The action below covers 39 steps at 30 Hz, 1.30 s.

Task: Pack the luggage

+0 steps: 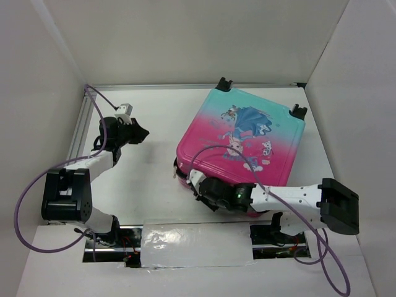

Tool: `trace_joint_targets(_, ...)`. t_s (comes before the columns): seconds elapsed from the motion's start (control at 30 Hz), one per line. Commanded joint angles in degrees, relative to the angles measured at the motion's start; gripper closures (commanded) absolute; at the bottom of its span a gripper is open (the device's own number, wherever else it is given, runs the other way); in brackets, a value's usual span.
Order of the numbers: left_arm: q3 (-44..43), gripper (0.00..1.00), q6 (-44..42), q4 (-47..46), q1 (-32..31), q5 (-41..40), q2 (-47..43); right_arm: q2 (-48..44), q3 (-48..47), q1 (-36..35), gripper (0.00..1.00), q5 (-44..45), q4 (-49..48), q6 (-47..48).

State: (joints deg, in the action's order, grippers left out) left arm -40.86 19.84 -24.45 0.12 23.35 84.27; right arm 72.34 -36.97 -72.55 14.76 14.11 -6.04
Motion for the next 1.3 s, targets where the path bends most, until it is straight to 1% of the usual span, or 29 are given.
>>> trace_joint_targets(0.0,-3.35,0.77,1.17,-4.2,-1.52,2.66,-0.25,-0.8,0.94,9.96,1.0,3.53,-3.03,-7.67)
trace_joint_targets(0.03,-3.35,0.77,1.17,-4.21,-1.53,2.66,0.36,-0.18,0.33,12.93,1.0,3.52,-1.82,-8.28)
trace_joint_targets(0.07,-3.35,0.77,1.17,-4.21,-2.22,3.27,0.37,0.43,-0.29,14.27,0.84,4.13,-1.28,-8.28)
trace_joint_targets(0.13,-3.87,0.77,1.17,-4.73,-2.84,3.28,0.37,2.18,-4.67,15.51,0.44,1.94,0.56,-5.57)
trace_joint_targets(0.17,-4.4,0.77,0.56,-4.73,-3.45,3.28,0.37,2.2,-9.47,15.51,0.26,0.46,2.57,-4.86)
trace_joint_targets(0.2,-4.4,0.77,0.56,-4.04,-3.46,2.75,0.37,2.72,-12.31,14.73,0.2,-0.08,3.72,-4.86)
trace_joint_targets(0.23,-5.19,0.77,-0.05,-3.51,-3.98,2.75,0.37,2.72,-15.38,13.33,0.09,-1.39,5.91,-3.46)
trace_joint_targets(0.27,-5.89,0.77,-0.06,-2.89,-3.99,2.75,0.89,3.33,-21.76,12.18,0.05,-2.54,7.06,-3.45)
trace_joint_targets(0.37,-7.03,0.77,-0.58,-2.89,-4.51,3.45,1.59,4.65,-31.03,8.41,0.03,-4.04,10.31,-2.92)
trace_joint_targets(0.4,-7.56,0.77,-0.59,-3.41,-4.51,3.45,1.6,5.18,-36.8,7.7,0.02,-5.26,11.46,-2.23)
trace_joint_targets(0.47,-9.57,0.77,-0.59,-2.89,-5.04,3.45,3.61,7.29,-42.72,7.16,0.02,1.62,16.62,-3.1)
trace_joint_targets(0.5,-10.37,0.77,-0.59,-2.36,-5.56,3.45,4.32,7.9,-47.71,7.16,0.0,4.98,18.22,-4.23)
trace_joint_targets(0.53,-11.25,0.77,-0.59,-2.36,-5.57,2.76,5.02,9.13,-50.28,8.03,0.0,8.67,20.24,-7.46)
trace_joint_targets(0.63,-15.38,0.77,-1.11,-0.7,-6.18,2.22,8.53,9.75,-56.96,13.04,0.0,21.06,27.53,-12.39)
trace_joint_targets(0.67,-16.78,0.77,-1.11,0.09,-6.71,1.61,9.59,9.23,-57.85,14.71,0.0,24.4,29.73,-18.33)
trace_joint_targets(0.7,-19.84,0.77,-1.81,1.15,-6.71,1.61,11.86,8.53,-58.47,19.33,0.0,27.04,34.36,-21.61)
trace_joint_targets(0.73,-21.44,0.77,-1.82,2.37,-7.32,0.74,12.93,7.65,-58.48,22.25,0.0,32.99,37.28,-25.91)
trace_joint_targets(0.77,-22.84,0.77,-2.43,4.47,-7.85,0.12,14.07,5.12,-57.7,25.76,0.0,34.61,39.31,-31.26)
trace_joint_targets(0.8,-25.21,0.77,-3.04,5.19,-7.85,0.11,14.95,3.27,-55.77,34.06,0.0,35.59,40.2,-32.61)
trace_joint_targets(0.83,-26.02,0.77,-3.05,5.2,-8.46,0.11,16.35,1.25,-53.49,38.41,0.0,36.38,39.16,-32.63)
trace_joint_targets(0.87,-26.63,0.77,-3.57,5.72,-9.08,-0.5,16.97,-2.25,-49.47,42.37,0.04,35.78,38.02,-32.11)
trace_joint_targets(0.9,-26.64,0.77,-3.58,5.73,-9.08,-0.5,17.59,-3.68,-48.29,49.72,0.04,35.77,37.14,-32.1)
trace_joint_targets(0.93,-27.42,0.77,-3.58,5.73,-9.61,-0.5,18.12,-5.09,-47.33,53.62,0.04,32.99,36.0,-31.32)
trace_joint_targets(1.0,-29.01,0.77,-3.58,5.73,-10.13,0.02,19.96,-7.99,-44.6,60.39,0.05,31.04,33.54,-28.08)
trace_joint_targets(1.03,-29.97,0.77,-3.58,5.73,-10.14,0.02,20.58,-8.0,-44.59,66.52,0.05,28.5,32.66,-27.36)
trace_joint_targets(1.13,-31.11,0.77,-3.58,6.34,-10.75,0.55,22.33,-7.47,-44.59,75.77,0.01,25.5,33.53,-27.35)
trace_joint_targets(1.2,-31.82,0.77,-4.1,6.34,-11.37,0.03,23.04,-6.16,-42.23,78.43,0.01,24.87,34.23,-28.23)
trace_joint_targets(1.23,-32.43,0.77,-4.1,6.34,-11.37,0.02,23.65,-6.15,-41.09,80.7,0.01,24.87,34.84,-31.28)
trace_joint_targets(1.27,-33.05,0.77,-4.1,6.34,-11.37,0.02,23.66,-6.15,-37.33,81.68,0.01,25.74,34.06,-31.83)
